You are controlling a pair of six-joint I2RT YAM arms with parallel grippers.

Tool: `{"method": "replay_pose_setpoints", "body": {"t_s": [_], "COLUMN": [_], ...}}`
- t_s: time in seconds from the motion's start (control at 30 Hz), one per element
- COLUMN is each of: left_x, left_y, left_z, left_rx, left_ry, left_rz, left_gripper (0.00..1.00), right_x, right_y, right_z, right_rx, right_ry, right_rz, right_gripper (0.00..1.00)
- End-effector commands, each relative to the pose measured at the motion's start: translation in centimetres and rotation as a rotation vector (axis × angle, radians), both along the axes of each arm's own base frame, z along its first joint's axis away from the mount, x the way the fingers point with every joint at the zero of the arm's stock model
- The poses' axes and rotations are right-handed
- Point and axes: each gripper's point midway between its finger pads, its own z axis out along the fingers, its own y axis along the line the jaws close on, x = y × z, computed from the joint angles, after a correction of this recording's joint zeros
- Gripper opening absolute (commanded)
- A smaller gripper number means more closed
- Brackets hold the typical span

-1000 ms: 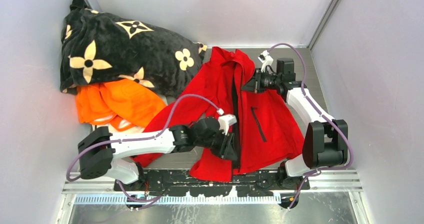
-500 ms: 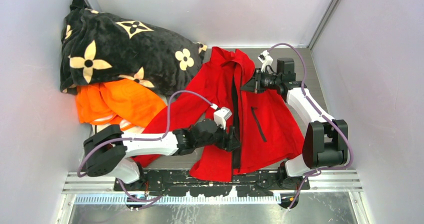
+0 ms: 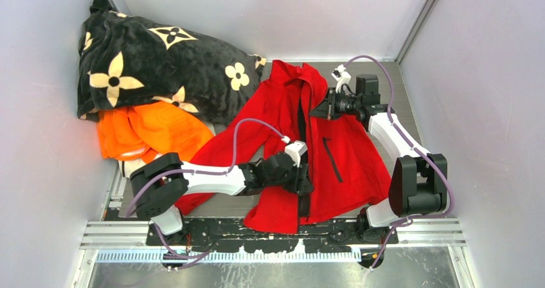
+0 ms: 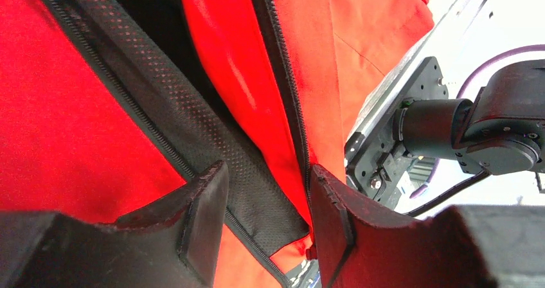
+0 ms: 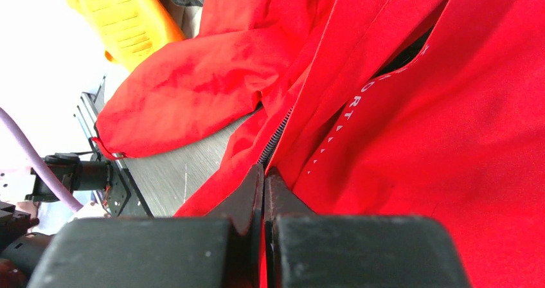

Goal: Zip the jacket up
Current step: Adjust the zipper on the jacket.

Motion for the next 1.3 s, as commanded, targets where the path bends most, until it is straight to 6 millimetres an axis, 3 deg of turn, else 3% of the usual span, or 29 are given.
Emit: {"method": "replay_pose_setpoints", "body": {"t_s": [0.0, 0.23, 0.3, 0.47, 0.5, 0.67, 0.9, 1.0, 1.17, 1.27], "left_x": [-0.5, -0.1, 0.1, 0.9, 1.1, 2.8, 6.5, 8.1, 10.9, 12.1], "left_y": [-2.2, -2.7, -2.8, -3.5, -3.6, -3.9, -4.1, -3.9, -3.5, -3.4], "left_z": [1.7, 0.6, 0.3, 0.2, 0.2, 0.9, 3.5, 4.5, 6.4, 7.3], "left_rx": [-0.064, -0.013, 0.007, 0.006, 0.000, -0.050, -0.173, -0.219, -0.294, -0.322], "left_ry": [0.024, 0.035, 0.034, 0.043, 0.048, 0.053, 0.003, -0.037, -0.121, -0.162], "left_rz": [-0.057, -0.054, -0.052, -0.058, -0.059, -0.042, 0.013, 0.050, 0.120, 0.150], "left_gripper": [0.50, 0.43, 0.36, 0.02, 0.00, 0.00, 0.00, 0.00, 0.00, 0.00], "right_x": [0.2, 0.2, 0.2, 0.2, 0.2, -0.1, -1.3, -3.8, -8.8, -10.3], "right_y": [0.2, 0.3, 0.3, 0.3, 0.2, -0.4, -3.4, -3.4, -2.3, -2.1], "right_z": [2.5, 2.2, 2.1, 1.9, 1.9, 2.1, 4.0, 3.5, 0.9, 0.4], "right_rx": [0.017, 0.020, 0.019, 0.012, 0.008, -0.037, -0.066, -0.073, -0.027, -0.021], "right_ry": [-0.099, -0.084, -0.077, -0.068, -0.071, -0.080, -0.115, -0.107, -0.105, -0.113], "right_rz": [0.028, 0.035, 0.038, 0.044, 0.046, 0.058, 0.035, 0.089, 0.208, 0.236], "right_gripper": [0.02, 0.02, 0.02, 0.04, 0.05, 0.19, 0.60, 0.67, 0.73, 0.73]}}
